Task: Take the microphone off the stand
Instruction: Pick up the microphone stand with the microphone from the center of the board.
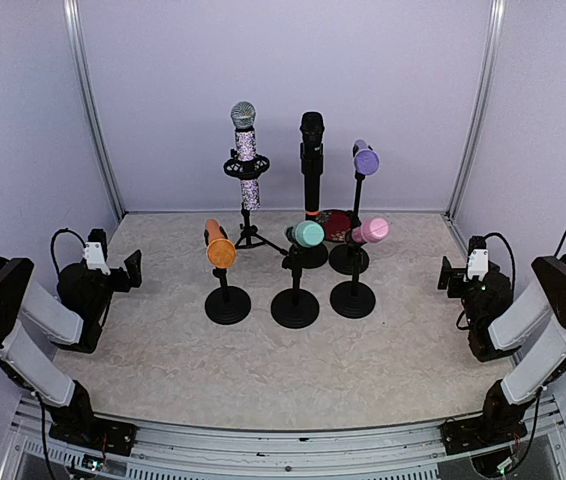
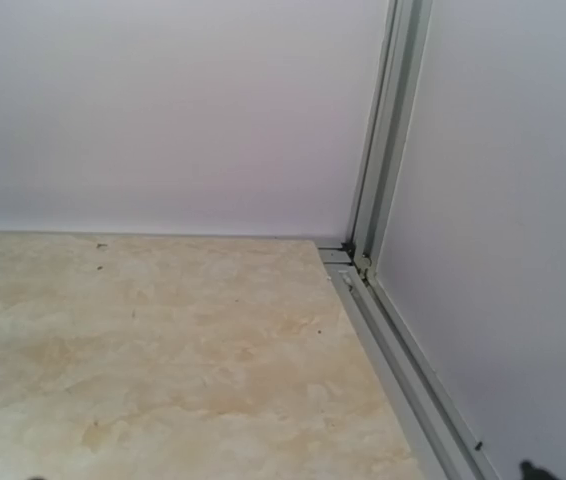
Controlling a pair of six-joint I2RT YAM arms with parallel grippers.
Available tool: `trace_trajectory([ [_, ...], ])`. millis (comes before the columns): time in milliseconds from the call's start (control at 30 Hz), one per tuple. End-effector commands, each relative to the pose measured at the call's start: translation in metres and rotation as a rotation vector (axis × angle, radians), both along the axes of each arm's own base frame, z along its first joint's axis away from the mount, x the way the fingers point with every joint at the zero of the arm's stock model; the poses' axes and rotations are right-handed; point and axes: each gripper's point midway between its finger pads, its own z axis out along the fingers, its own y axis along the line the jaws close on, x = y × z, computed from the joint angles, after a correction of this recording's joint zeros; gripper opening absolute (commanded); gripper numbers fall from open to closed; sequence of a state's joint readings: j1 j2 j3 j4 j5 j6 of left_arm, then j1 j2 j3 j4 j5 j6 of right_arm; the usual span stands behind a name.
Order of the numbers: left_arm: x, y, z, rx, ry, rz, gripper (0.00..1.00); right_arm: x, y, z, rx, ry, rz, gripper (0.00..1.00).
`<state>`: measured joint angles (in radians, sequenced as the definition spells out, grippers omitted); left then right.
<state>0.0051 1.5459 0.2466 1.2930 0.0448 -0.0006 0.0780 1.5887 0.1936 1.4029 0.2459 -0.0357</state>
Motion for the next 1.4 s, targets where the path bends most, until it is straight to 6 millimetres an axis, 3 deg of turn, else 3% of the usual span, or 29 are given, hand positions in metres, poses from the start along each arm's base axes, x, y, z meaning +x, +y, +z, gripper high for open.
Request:
trace_trajectory([
  [0, -0.001, -0.001, -0.004, -0.005, 0.010, -0.004, 0.99, 0.002, -0.004, 0.003, 0.010, -0.010, -0.012, 1.00],
  [300, 0.006, 0.006, 0.006, -0.043, 0.025, -0.025, 0.99, -0.007, -0.012, 0.008, 0.034, -0.039, -0.031, 1.00],
  [467, 0.040, 0.022, 0.031, -0.025, 0.186, 0.045, 0.99, -0.016, -0.005, 0.019, 0.014, -0.083, 0.012, 1.00],
  [567, 0.047, 0.019, 0.041, -0.030, 0.307, 0.010, 0.99, -0.007, -0.043, 0.031, 0.121, -0.017, -0.231, 1.00],
  [633, 0.044, 0.008, 0.045, -0.036, 0.373, -0.056, 0.99, 0.000, -0.050, 0.060, 0.172, -0.023, -0.272, 1.00],
  [700, 0.037, -0.005, 0.050, -0.032, 0.413, -0.132, 0.99, 0.005, -0.032, 0.096, 0.149, -0.078, -0.150, 1.00],
  [767, 0.031, -0.015, 0.057, -0.034, 0.448, -0.191, 0.99, 0.009, -0.011, 0.120, 0.126, -0.123, -0.021, 1.00],
  [867, 0.024, -0.024, 0.073, -0.050, 0.493, -0.243, 0.99, 0.007, -0.014, 0.144, 0.361, -0.204, -0.011, 1.00],
  [967, 0.017, -0.034, 0.082, -0.048, 0.522, -0.311, 0.99, 0.005, 0.030, 0.172, 0.338, -0.219, 0.254, 1.00],
  [1100, 0.008, -0.041, 0.081, -0.033, 0.548, -0.358, 0.99, -0.004, 0.081, 0.182, 0.187, -0.172, 0.367, 1.00],
  [1200, 0.002, -0.046, 0.076, -0.027, 0.576, -0.396, 0.99, -0.029, 0.126, 0.186, 0.061, -0.163, 0.405, 1.00],
  [1367, 0.000, -0.045, 0.068, -0.017, 0.637, -0.402, 0.99, -0.082, 0.158, 0.188, 0.051, -0.160, 0.424, 0.99],
])
